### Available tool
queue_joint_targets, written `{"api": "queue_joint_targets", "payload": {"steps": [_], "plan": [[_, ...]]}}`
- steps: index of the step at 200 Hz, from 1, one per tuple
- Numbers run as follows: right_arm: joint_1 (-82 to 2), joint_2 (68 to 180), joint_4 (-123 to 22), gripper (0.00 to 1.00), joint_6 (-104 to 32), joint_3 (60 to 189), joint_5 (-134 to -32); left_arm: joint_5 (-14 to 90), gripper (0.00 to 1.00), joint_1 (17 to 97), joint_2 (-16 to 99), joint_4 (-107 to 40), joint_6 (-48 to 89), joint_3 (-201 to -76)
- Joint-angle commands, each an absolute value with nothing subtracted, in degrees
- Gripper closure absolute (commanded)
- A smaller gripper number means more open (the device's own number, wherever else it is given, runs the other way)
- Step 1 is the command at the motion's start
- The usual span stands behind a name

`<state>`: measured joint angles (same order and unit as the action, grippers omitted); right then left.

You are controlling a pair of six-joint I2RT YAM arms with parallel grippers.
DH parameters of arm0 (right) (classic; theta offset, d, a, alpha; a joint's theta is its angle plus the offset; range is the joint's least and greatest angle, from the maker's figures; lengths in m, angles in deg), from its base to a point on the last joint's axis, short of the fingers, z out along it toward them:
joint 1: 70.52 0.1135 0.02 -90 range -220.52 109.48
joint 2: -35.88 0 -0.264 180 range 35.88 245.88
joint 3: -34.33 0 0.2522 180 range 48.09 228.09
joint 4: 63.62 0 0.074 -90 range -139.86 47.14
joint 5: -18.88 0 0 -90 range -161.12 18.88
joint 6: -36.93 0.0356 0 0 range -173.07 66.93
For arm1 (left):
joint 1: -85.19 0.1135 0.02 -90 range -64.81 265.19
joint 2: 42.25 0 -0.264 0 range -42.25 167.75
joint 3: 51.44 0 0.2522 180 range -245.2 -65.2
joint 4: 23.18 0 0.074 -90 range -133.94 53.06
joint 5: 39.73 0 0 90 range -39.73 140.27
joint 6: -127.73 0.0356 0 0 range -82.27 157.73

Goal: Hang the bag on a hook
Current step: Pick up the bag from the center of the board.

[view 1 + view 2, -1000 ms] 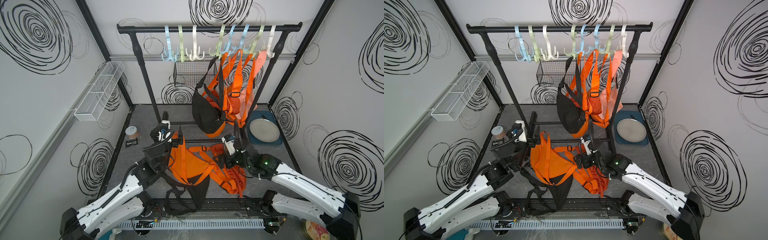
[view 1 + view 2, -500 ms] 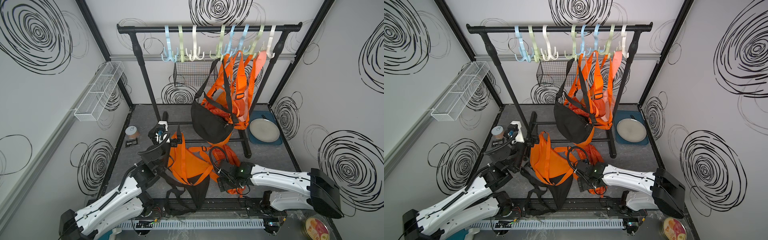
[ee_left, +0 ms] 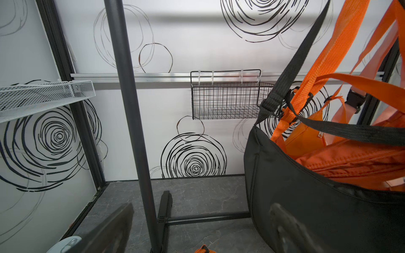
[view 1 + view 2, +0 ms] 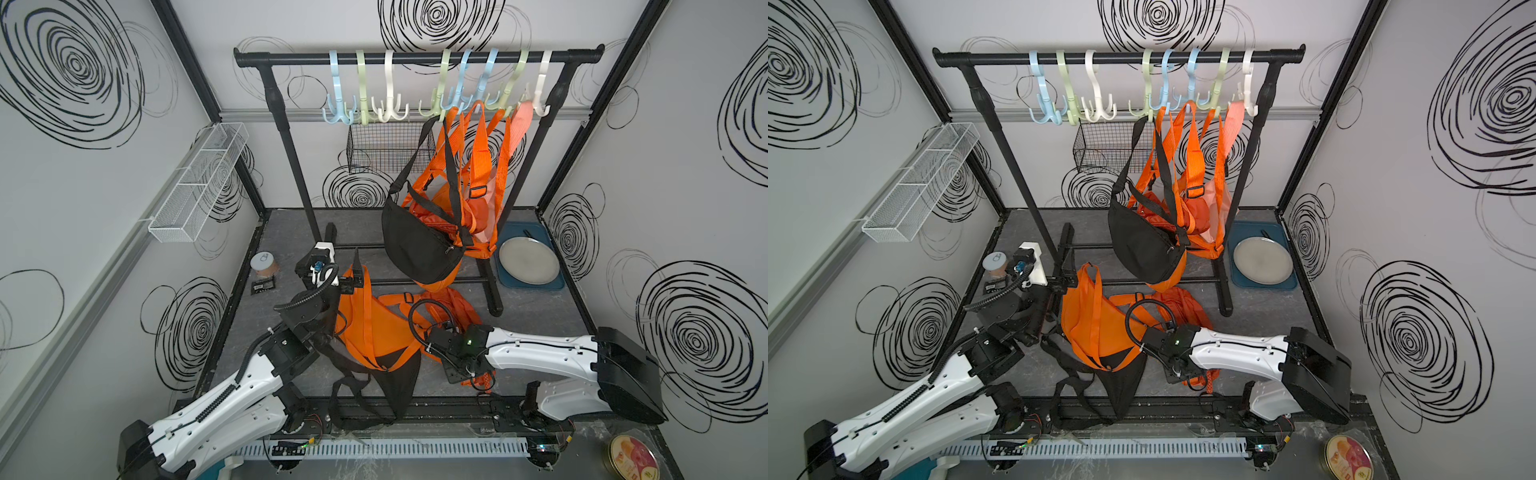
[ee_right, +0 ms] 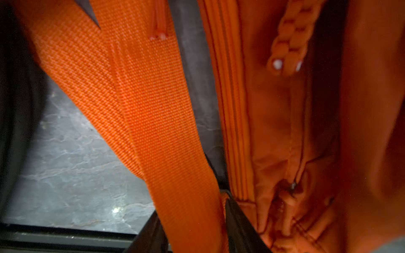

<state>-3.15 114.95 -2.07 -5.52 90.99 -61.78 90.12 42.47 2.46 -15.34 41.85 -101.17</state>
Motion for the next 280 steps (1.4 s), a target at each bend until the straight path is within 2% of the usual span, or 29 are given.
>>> {"api": "queue_joint_targets", "payload": {"steps": [1, 49, 65, 103, 117, 150, 185, 209, 254, 280], "plan": [[-2.94, 113.8, 1.39, 0.66, -5.12, 92.97, -58.3, 89.88, 0.01, 42.21, 2.37, -11.81, 42.7, -100.89], [-3.02, 113.59, 1.14, 0.65, -6.29, 94.22, -58.32, 89.36, 0.01, 42.24, 3.09, -11.85, 42.68, -101.06], [-3.08, 113.03, 1.16, 0.58, -6.41, 94.32, -58.1, 89.19, 0.01, 42.21, 3.22, -12.0, 42.62, -101.15], [-4.08, 113.01, 0.0, 0.57, -6.91, 93.97, -59.8, 89.2, 0.01, 42.22, 3.13, -11.9, 42.73, -101.06], [-4.09, 113.81, -0.36, 0.62, -6.95, 93.84, -60.3, 89.03, 0.01, 42.23, 3.15, -11.89, 42.66, -101.06], [-4.08, 112.7, 0.31, 0.85, -6.54, 94.49, -59.03, 89.02, 0.01, 42.21, 3.09, -11.87, 42.75, -100.98], [-4.08, 108.15, 5.61, 0.98, -8.4, 101.6, -52.11, 88.85, 0.01, 42.22, 3.1, -11.95, 42.84, -101.03], [-3.82, 105.0, 8.67, 0.99, -11.65, 107.3, -48.12, 88.63, 0.01, 42.22, 3.21, -12.06, 42.8, -101.15], [-3.64, 98.51, 7.3, 1.0, -19.4, 112.06, -47.27, 86.57, 0.01, 42.22, 3.19, -12.31, 42.58, -101.15], [-2.61, 91.86, 0.11, 1.0, -26.39, 112.31, -50.22, 76.69, 0.01, 42.12, 1.87, -12.35, 42.86, -100.65]]}}
